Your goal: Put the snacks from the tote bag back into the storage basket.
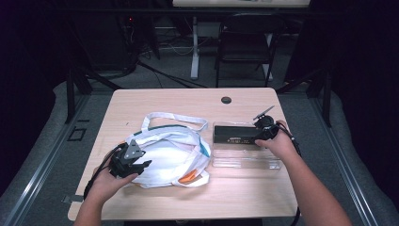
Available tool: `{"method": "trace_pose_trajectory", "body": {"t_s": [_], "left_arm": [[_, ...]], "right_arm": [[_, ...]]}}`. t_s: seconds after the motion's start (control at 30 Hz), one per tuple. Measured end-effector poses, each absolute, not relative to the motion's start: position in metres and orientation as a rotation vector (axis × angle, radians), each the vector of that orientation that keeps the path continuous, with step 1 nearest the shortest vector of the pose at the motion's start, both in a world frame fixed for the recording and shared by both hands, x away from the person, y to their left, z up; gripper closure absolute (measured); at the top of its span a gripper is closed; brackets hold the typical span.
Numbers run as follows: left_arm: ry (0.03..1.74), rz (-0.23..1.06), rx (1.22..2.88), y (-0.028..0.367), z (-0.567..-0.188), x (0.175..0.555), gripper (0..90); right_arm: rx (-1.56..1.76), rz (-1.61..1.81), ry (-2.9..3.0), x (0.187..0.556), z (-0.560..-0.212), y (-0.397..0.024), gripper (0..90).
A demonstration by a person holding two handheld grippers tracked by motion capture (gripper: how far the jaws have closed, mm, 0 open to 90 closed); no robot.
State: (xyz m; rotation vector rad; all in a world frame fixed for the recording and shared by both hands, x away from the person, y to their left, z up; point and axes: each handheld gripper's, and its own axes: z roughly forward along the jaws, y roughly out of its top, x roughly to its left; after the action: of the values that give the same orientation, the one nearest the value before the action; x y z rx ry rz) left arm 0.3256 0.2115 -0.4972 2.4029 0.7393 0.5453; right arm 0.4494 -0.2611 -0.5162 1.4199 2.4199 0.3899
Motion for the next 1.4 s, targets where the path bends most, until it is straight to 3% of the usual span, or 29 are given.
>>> {"method": "trace_pose_trajectory", "body": {"t_s": [1.4], "left_arm": [[0.742,0.535,2.394,0.21,-0.497,0.332,56.4]], "right_arm": [[1.343,0.502,2.39,0.417,-0.469,-0.245,40.3]]}}
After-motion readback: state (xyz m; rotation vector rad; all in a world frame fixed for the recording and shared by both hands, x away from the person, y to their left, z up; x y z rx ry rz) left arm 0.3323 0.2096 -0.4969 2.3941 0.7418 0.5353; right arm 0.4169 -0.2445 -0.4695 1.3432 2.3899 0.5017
